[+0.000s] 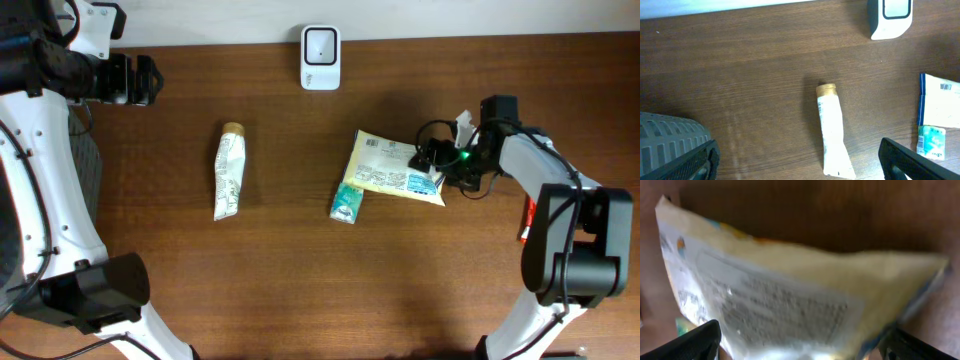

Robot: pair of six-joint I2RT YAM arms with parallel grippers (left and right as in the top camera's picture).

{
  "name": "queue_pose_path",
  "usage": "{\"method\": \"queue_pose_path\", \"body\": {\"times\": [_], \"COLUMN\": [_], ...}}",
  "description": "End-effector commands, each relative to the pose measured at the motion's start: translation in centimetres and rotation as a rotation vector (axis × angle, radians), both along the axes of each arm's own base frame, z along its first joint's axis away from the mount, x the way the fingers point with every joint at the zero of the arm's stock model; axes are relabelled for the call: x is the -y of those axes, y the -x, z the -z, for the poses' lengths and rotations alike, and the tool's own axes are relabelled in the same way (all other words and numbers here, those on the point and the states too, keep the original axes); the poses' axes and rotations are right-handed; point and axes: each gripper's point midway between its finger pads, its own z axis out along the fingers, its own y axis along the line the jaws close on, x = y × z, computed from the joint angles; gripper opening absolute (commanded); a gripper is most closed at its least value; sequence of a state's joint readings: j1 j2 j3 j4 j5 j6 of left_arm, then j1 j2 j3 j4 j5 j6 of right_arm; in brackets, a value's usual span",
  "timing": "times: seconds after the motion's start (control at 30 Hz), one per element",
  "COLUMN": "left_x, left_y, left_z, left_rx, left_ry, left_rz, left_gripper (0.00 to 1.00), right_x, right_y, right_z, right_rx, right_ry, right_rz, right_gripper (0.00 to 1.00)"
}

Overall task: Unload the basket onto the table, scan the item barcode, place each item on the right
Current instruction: 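Lift the yellow bag and carry it toward the scanner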

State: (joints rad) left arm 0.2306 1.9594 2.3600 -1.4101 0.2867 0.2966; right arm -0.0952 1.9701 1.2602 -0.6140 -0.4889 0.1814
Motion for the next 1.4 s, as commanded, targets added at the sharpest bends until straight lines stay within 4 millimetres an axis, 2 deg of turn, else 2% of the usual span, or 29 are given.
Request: {"method": "queue_pose_path", "body": {"times": [0.0, 0.1, 0.13, 0.2, 0.23, 0.3, 0.33, 0.43, 0.5, 0.6, 0.7, 0.8, 0.83, 0.97, 1.07, 1.37], "left_x": [-0.2, -0.2, -0.2, -0.2, -0.2, -0.2, -0.2, -0.2, -0.2, -0.2, -0.2, -0.2, -0.2, -0.2, -0.2, -0.2], "left_y": [0.3, 0.3, 0.3, 0.3, 0.3, 0.3, 0.3, 0.3, 0.3, 0.3, 0.3, 0.3, 0.3, 0.3, 0.3, 0.3], "left_z": [-0.8, -0.8, -0.8, -0.8, -0.8, -0.8, -0.8, -0.8, -0.8, -0.8, -0.8, -0.8, -0.8, -0.8, -0.8, -0.8], "left_rx": [0.023, 0.023, 0.023, 0.023, 0.023, 0.023, 0.023, 0.023, 0.023, 0.023, 0.023, 0.023, 0.023, 0.023, 0.024, 0.023], "left_ry": [-0.011, -0.011, -0.011, -0.011, -0.011, -0.011, -0.011, -0.011, -0.011, -0.011, -0.011, -0.011, -0.011, -0.011, -0.011, -0.011], "left_rz": [0.004, 0.004, 0.004, 0.004, 0.004, 0.004, 0.004, 0.004, 0.004, 0.004, 0.004, 0.004, 0.004, 0.004, 0.004, 0.004], "left_gripper": [0.99, 0.99, 0.99, 0.99, 0.99, 0.99, 0.99, 0.99, 0.99, 0.99, 0.99, 0.99, 0.99, 0.99, 0.99, 0.99], "right_x": [-1.9, -1.8, -1.4, -1.0, -1.6, -4.2, -5.1, -6.7, -7.7, -8.5, -10.9, -11.5, -11.6, -12.4, -12.9, -13.0], "right_y": [0.6, 1.3, 1.3, 1.1, 0.7, 0.3, 0.2, 0.2, 0.0, -0.8, -0.5, 0.9, 1.3, 2.3, 1.7, 0.1], "right_z": [2.9, 5.8, 5.8, 6.0, 6.2, 7.1, 7.4, 6.5, 5.0, 0.4, -9.8, -17.2, -18.7, -23.0, -25.5, -29.5], "right_rx": [-0.074, -0.155, -0.161, -0.157, -0.143, -0.112, -0.107, -0.101, -0.073, 0.02, 0.238, 0.374, 0.406, 0.423, 0.429, 0.531], "right_ry": [0.061, 0.167, 0.173, 0.166, 0.154, 0.113, 0.098, -0.018, -0.13, -0.247, -0.416, -0.479, -0.488, -0.606, -0.71, -0.779], "right_rz": [0.012, 0.077, 0.089, 0.104, 0.09, 0.022, 0.004, -0.025, -0.074, -0.115, -0.25, -0.292, -0.303, -0.291, -0.274, -0.259], "right_gripper": [0.99, 0.99, 0.92, 0.57, 0.48, 0.45, 0.39, 0.04, 0.04, 0.04, 0.04, 0.04, 0.04, 0.04, 0.04, 0.04]}}
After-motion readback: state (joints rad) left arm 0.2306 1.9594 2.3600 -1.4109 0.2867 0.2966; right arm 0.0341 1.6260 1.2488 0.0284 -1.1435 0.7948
